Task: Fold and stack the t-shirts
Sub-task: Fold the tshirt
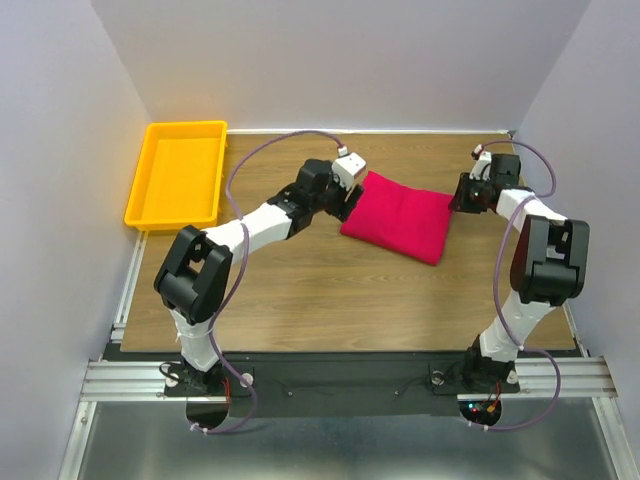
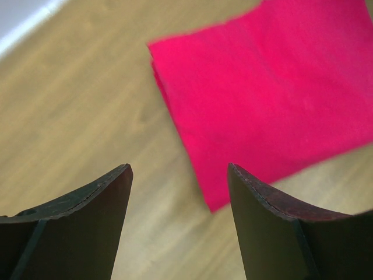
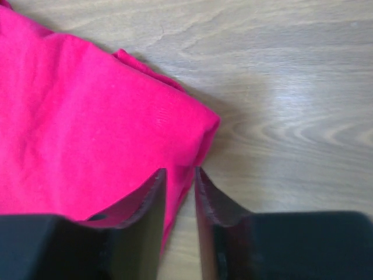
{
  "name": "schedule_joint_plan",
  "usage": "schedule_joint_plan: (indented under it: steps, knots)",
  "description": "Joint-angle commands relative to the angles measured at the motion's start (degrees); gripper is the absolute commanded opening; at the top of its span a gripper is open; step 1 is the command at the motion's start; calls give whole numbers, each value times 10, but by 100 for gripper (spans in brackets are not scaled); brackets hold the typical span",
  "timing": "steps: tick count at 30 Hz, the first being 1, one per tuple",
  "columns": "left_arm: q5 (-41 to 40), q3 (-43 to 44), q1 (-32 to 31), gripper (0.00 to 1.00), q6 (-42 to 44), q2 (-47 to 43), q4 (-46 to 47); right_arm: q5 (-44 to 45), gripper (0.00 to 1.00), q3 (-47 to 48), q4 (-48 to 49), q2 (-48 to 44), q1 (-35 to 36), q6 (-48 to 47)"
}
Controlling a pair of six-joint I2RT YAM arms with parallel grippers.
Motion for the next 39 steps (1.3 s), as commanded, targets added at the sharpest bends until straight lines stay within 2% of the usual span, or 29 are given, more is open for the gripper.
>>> schedule_joint_plan:
  steps: [1,5,6,11,12,15,18,20,25,29,31,36,39]
  knots:
    - [37,-39,-4,76,-53,-34,29,-18,27,33,38,23,-1,14]
    - [57,-46,-3,74,-73,-32,37,-1,22,55,42,56,-2,14]
    - [62,-40,-3,74,-81,-27,39,12,19,58,42,69,-2,15]
    - [80,-6,-2,74,-99,-6,41,46,16,70,43,95,-2,14]
    - [121,59,-2,74,-125,44,53,40,22,73,43,106,-2,12]
    - [131,100,-1,73,-159,80,63,28,25,72,43,102,-2,8]
    - [139,160,5,73,-205,133,78,29,36,66,43,74,-2,-6]
    - [141,192,9,73,-237,162,82,34,40,64,43,48,-4,-12]
    - [165,300,26,69,-328,260,82,15,41,42,42,-10,-10,-33]
    - [188,352,31,68,-376,313,89,-54,41,3,42,-56,-17,-41]
    - [192,376,34,68,-390,336,89,-124,41,-19,41,-69,-20,-45]
    - [188,398,53,66,-445,374,100,-295,39,-50,37,-63,-22,-31]
    - [183,404,63,65,-469,388,97,-342,38,-62,35,-54,-22,-27]
